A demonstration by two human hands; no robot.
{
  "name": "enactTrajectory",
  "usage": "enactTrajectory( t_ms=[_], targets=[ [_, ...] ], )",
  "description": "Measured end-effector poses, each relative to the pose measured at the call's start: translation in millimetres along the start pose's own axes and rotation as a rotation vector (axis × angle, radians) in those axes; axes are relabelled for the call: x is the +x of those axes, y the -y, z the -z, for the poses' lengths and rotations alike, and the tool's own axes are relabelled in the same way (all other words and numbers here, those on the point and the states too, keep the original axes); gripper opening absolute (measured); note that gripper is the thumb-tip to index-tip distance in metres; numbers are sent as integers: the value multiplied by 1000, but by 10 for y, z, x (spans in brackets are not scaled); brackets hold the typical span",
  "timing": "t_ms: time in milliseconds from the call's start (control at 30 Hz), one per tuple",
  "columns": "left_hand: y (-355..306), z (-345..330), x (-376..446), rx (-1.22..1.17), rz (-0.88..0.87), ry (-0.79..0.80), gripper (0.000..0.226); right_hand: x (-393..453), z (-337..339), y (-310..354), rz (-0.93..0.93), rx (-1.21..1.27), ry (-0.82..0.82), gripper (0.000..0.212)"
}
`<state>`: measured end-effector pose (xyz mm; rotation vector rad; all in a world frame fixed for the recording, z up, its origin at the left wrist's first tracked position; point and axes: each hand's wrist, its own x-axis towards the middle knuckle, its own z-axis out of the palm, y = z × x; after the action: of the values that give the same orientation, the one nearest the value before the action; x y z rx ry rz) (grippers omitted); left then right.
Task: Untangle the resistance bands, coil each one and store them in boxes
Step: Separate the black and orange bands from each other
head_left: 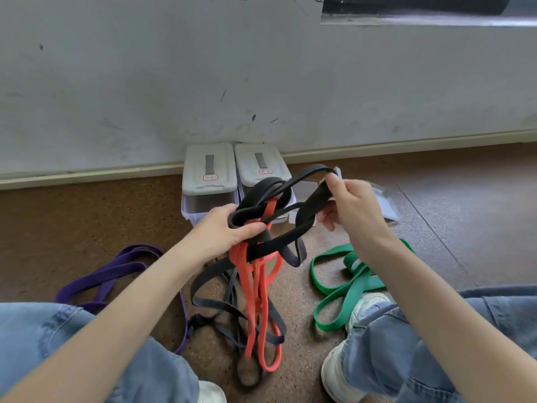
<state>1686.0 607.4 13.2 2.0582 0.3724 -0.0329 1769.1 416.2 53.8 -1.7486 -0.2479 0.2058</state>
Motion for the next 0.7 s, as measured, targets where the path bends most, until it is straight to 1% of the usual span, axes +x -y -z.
enactTrajectory(
  t_ms=[33, 67, 133, 167, 200, 233, 267, 300, 333, 367, 433, 467, 500, 533, 567, 600, 633, 700],
  targets=[
    [-20, -20, -9, 53, -33, -2, 27, -8, 4, 14, -112, 164, 38, 34],
    [-48, -63, -27, 85, -70, 9, 32, -27, -5, 29, -206, 261, 105, 32],
    [-98, -179, -57, 87, -94, 83, 44, -72, -42, 51, -356, 361, 318, 29],
    [-103, -227, -63, 83, -95, 124, 47, -66, -32, 63, -415, 450, 403, 28],
    [-86, -251, -65, 104, -98, 141, 44, -46, -2, 91, -466, 592, 443, 30],
    [-48, -243, -59, 142, -86, 131, 37, -8, 49, 112, -507, 778, 432, 33],
    [-2, -216, -50, 166, -55, 109, 30, 41, 113, 129, -535, 961, 378, 39],
    [48, -177, -40, 139, -7, 98, 26, 85, 176, 124, -541, 1074, 308, 43],
    [90, -145, -40, 49, 42, 113, 23, 102, 212, 103, -532, 1070, 249, 46],
    [98, -126, -47, -75, 83, 147, 22, 112, 217, 51, -519, 963, 227, 50],
    [53, -109, -53, -296, 148, 180, 29, 104, 162, -90, -496, 596, 246, 61],
    [24, -98, -43, -361, 155, 160, 34, 76, 118, -145, -467, 408, 296, 65],
    [-11, -78, -31, -409, 147, 129, 36, 38, 80, -184, -411, 226, 380, 66],
    [-40, -52, -19, -442, 132, 102, 38, -6, 43, -197, -325, 59, 492, 61],
    [-62, -19, -10, -469, 122, 84, 41, -48, 8, -199, -230, -60, 587, 51],
    [-83, 14, -11, -496, 124, 80, 44, -81, -35, -190, -144, -127, 625, 40],
    [-97, 47, -18, -524, 135, 87, 46, -99, -67, -183, -63, -164, 597, 32],
    [-104, 73, -29, -570, 143, 102, 46, -89, -103, -167, 105, -290, 455, 24]
  ],
)
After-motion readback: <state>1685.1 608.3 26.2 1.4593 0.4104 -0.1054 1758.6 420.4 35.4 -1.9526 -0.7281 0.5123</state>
